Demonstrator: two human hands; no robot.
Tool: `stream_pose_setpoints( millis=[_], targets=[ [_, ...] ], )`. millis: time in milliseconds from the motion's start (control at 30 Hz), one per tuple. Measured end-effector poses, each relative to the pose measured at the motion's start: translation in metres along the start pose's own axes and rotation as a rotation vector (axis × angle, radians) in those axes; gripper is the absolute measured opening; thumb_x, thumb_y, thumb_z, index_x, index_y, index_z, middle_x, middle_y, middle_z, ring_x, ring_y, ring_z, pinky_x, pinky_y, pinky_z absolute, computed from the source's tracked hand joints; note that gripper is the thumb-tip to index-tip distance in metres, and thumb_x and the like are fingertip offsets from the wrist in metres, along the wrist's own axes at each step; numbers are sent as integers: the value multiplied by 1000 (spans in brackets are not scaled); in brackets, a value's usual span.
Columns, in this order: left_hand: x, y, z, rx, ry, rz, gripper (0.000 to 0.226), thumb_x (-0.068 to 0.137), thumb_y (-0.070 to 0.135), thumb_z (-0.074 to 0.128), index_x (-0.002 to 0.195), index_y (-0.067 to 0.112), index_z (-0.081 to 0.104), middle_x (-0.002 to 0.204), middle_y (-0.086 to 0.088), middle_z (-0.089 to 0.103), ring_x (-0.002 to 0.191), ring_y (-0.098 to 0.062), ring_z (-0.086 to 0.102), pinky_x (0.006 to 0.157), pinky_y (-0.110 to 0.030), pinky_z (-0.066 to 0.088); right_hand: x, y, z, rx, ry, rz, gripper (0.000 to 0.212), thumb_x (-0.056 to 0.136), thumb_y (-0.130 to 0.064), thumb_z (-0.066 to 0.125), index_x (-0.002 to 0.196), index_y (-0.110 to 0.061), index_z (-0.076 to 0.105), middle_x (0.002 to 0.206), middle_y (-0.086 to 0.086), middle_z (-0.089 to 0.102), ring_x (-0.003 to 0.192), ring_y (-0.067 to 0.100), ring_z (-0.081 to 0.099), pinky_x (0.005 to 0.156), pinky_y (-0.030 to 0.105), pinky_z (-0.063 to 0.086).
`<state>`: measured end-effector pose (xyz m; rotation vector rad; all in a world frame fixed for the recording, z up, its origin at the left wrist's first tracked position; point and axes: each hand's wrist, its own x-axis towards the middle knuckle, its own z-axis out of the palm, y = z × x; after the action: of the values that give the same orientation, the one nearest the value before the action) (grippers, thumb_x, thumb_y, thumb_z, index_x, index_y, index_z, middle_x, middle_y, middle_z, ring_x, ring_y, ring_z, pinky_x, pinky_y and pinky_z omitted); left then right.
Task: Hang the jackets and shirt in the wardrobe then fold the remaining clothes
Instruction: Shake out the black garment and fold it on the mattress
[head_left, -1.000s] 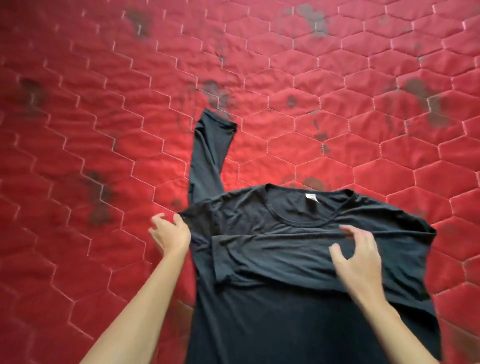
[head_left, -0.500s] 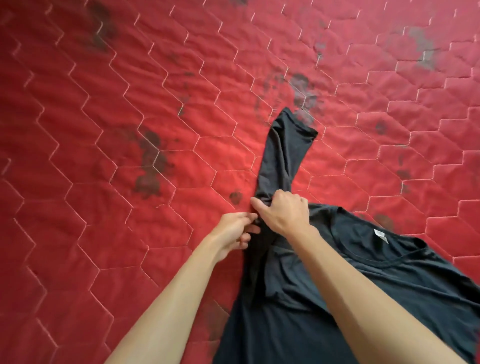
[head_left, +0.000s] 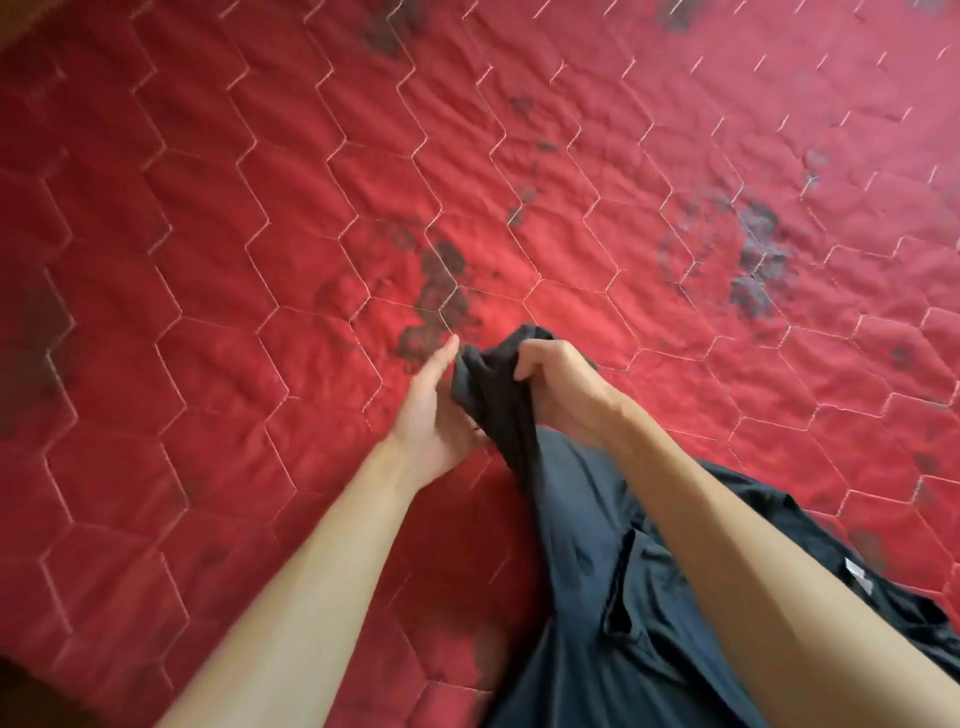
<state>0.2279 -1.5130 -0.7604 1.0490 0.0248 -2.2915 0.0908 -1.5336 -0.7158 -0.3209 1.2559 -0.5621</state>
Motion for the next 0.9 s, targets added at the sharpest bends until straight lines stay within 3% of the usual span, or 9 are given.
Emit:
stream_pose_setpoints(
  millis=[133, 267, 300, 367, 433, 567, 700, 767, 900],
  targets=[
    [-8, 50, -4, 52, 16, 115, 54, 94, 46, 56, 127, 4, 65, 119, -13, 58, 94, -17, 49, 97, -27, 35, 5, -7, 21, 7, -169, -63, 40, 85, -21, 50, 113, 6, 61, 100, 19, 68, 88, 30, 65, 82, 36, 51],
    [-21, 87, 1, 161, 121, 301, 23, 98, 30, 55, 107, 15, 70, 86, -3, 67, 62, -17, 51, 58, -31, 43, 6, -19, 39, -206, -187, -188, 46, 81, -23, 71, 121, -1, 62, 110, 18, 73, 95, 39, 68, 91, 57, 51],
    [-26, 99, 5, 163, 128, 376, 25, 98, 26, 55, 118, 15, 63, 94, -6, 68, 65, -20, 60, 58, -32, 48, 5, -22, 42, -258, -167, -217, 39, 86, -24, 70, 119, -5, 64, 107, 12, 75, 98, 40, 69, 93, 57, 51],
    [-34, 121, 12, 107, 131, 505, 38, 97, 15, 58, 134, 9, 54, 122, -13, 65, 102, -25, 68, 88, -39, 56, 3, -25, 49, -387, -30, -284, 28, 92, -31, 66, 109, -10, 70, 94, 0, 74, 86, 26, 71, 89, 49, 55],
    [-42, 137, 24, 113, 155, 578, 33, 97, 7, 54, 130, 5, 56, 125, -14, 64, 114, -22, 64, 105, -34, 49, 5, -27, 50, -514, 116, -364, 35, 94, -36, 61, 100, -2, 68, 81, -2, 63, 75, 15, 60, 75, 42, 55],
    [-59, 147, 58, 146, 84, 572, 25, 98, 0, 39, 96, 10, 62, 83, -4, 71, 80, -15, 69, 83, -26, 52, -13, -42, 40, -473, 182, -461, 24, 93, -26, 61, 100, -4, 67, 81, 2, 64, 78, 13, 57, 72, 36, 47],
    [-60, 129, 105, 472, -20, 534, 29, 96, 1, 43, 114, 13, 63, 82, -5, 63, 80, -18, 63, 79, -29, 51, -47, -64, 23, -218, -12, -464, 47, 75, -21, 83, 119, -25, 67, 108, 5, 76, 102, 21, 72, 96, 41, 54],
    [-56, 108, 137, 664, -120, 500, 46, 86, -10, 39, 123, 8, 59, 75, -5, 60, 78, -19, 60, 74, -25, 49, -63, -71, 13, -169, 56, -533, 60, 64, -22, 88, 120, -20, 66, 109, 10, 75, 104, 27, 71, 100, 48, 52],
    [-46, 57, 194, 801, -295, 429, 55, 77, -11, 45, 129, 4, 56, 83, -4, 71, 88, -18, 65, 83, -24, 51, -107, -62, -39, 16, 308, -659, 41, 71, -1, 82, 110, -11, 73, 106, 12, 75, 106, 27, 70, 97, 44, 54]
  ],
)
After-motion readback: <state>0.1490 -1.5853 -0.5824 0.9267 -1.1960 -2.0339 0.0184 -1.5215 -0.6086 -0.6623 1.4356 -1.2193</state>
